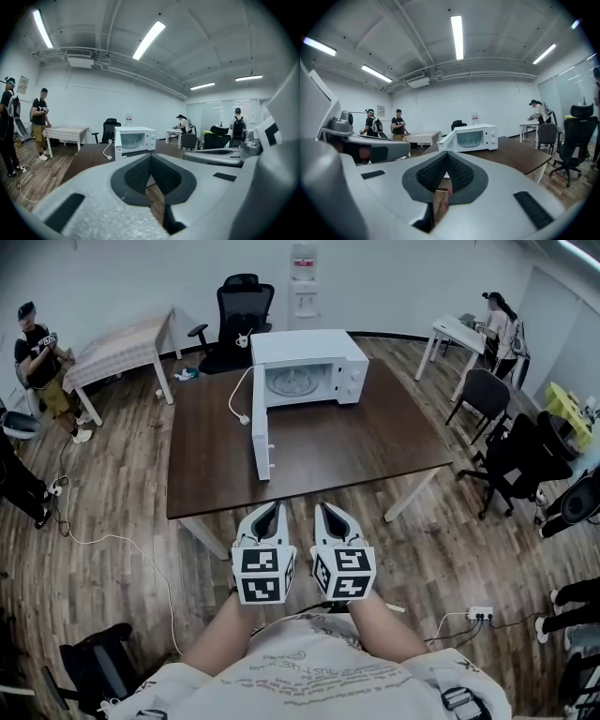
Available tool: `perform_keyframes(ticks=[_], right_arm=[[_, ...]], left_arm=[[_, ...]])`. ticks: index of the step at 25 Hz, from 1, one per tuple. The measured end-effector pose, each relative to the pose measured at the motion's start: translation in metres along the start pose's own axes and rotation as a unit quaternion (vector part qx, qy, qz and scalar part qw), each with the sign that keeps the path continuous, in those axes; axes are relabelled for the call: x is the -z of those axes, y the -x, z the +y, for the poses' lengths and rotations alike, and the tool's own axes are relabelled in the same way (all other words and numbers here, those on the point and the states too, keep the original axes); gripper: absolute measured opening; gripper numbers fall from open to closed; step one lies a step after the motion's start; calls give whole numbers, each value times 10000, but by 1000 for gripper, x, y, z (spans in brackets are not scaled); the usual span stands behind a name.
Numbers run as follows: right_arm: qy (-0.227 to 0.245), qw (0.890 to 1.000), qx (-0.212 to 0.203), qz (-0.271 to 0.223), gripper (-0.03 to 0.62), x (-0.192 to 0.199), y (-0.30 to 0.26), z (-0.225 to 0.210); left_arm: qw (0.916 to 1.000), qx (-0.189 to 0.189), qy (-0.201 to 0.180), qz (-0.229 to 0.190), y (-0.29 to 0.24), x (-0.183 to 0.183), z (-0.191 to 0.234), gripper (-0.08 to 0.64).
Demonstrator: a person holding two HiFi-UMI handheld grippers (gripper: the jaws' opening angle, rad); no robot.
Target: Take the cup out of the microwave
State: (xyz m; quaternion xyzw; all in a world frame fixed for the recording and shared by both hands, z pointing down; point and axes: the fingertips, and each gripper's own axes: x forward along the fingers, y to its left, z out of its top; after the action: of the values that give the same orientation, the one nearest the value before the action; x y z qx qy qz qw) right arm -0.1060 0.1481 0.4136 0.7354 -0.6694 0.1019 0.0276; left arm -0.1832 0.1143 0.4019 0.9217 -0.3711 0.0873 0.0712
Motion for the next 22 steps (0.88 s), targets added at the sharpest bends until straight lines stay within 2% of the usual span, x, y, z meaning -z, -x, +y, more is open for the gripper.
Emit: perform_keyframes(ticks=[8,13,22], right_arm=[[177,9998,45,74,14,1,-9,10],[119,9998,62,152,14,8,-17,4],[32,9999,-115,56,14,0,-60,-21]], left_arm=[[9999,31,140,45,2,12,9,14],[9998,42,107,155,-6,19,10,14],[9998,-91,32,158,-53,11,15,14]])
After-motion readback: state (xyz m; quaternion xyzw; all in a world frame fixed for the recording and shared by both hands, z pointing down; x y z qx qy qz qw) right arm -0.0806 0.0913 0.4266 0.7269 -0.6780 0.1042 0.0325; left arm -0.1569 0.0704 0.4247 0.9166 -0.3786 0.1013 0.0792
